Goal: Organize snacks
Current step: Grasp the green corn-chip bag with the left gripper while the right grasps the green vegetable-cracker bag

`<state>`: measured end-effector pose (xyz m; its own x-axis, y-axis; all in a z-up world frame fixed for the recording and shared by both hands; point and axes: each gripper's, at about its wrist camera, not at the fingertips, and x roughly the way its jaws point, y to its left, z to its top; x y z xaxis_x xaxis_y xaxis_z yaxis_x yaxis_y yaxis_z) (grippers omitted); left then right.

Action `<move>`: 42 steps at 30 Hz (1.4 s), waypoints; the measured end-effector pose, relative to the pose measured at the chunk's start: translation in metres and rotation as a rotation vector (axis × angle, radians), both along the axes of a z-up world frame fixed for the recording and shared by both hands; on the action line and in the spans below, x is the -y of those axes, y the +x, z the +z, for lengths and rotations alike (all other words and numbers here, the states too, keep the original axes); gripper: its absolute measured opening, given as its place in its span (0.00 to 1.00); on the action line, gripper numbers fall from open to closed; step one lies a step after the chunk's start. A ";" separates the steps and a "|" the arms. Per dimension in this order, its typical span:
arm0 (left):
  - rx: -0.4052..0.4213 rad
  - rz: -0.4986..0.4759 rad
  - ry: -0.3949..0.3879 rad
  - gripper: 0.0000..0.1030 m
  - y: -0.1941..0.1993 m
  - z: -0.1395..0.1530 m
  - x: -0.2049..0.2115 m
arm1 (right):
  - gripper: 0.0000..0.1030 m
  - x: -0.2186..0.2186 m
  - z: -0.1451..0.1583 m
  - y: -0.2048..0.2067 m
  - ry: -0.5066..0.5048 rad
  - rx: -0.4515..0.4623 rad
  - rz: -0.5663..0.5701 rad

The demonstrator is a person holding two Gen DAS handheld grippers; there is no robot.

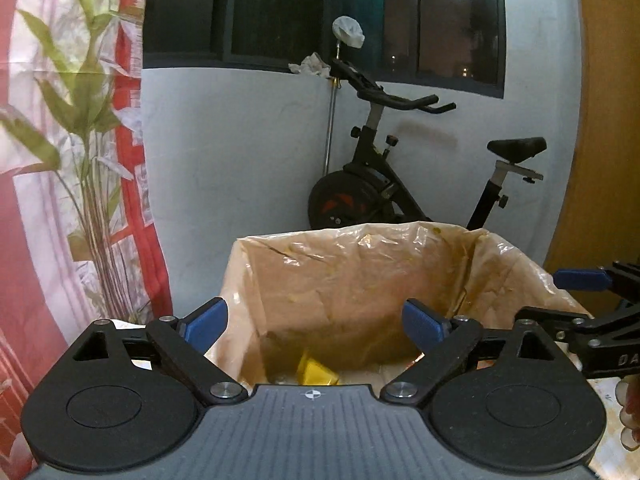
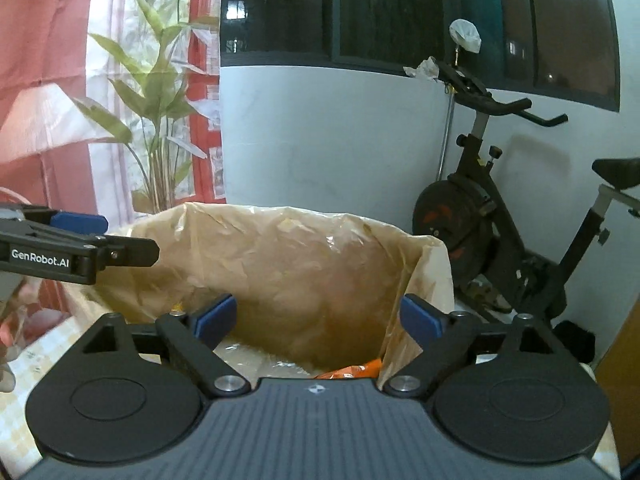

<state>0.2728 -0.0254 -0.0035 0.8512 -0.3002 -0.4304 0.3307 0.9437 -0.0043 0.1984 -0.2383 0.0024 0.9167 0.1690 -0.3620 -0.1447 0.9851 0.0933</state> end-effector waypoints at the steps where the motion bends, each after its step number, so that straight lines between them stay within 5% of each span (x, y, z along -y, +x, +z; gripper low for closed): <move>1: 0.001 0.005 -0.011 0.92 -0.007 0.002 -0.007 | 0.88 0.001 0.002 -0.006 0.008 0.003 0.003; 9: 0.005 -0.012 -0.090 0.95 -0.071 -0.003 -0.049 | 0.95 0.012 -0.005 -0.071 0.130 0.011 0.017; 20: -0.164 -0.034 -0.211 0.95 -0.104 -0.064 -0.068 | 0.95 0.004 -0.062 -0.108 0.150 -0.193 0.003; 31: -0.335 -0.076 -0.199 0.95 -0.116 -0.120 -0.072 | 0.99 0.002 -0.104 -0.104 0.257 -0.380 0.009; 42: -0.423 -0.112 -0.133 0.95 -0.118 -0.155 -0.050 | 0.97 -0.008 -0.109 -0.104 0.231 -0.364 0.046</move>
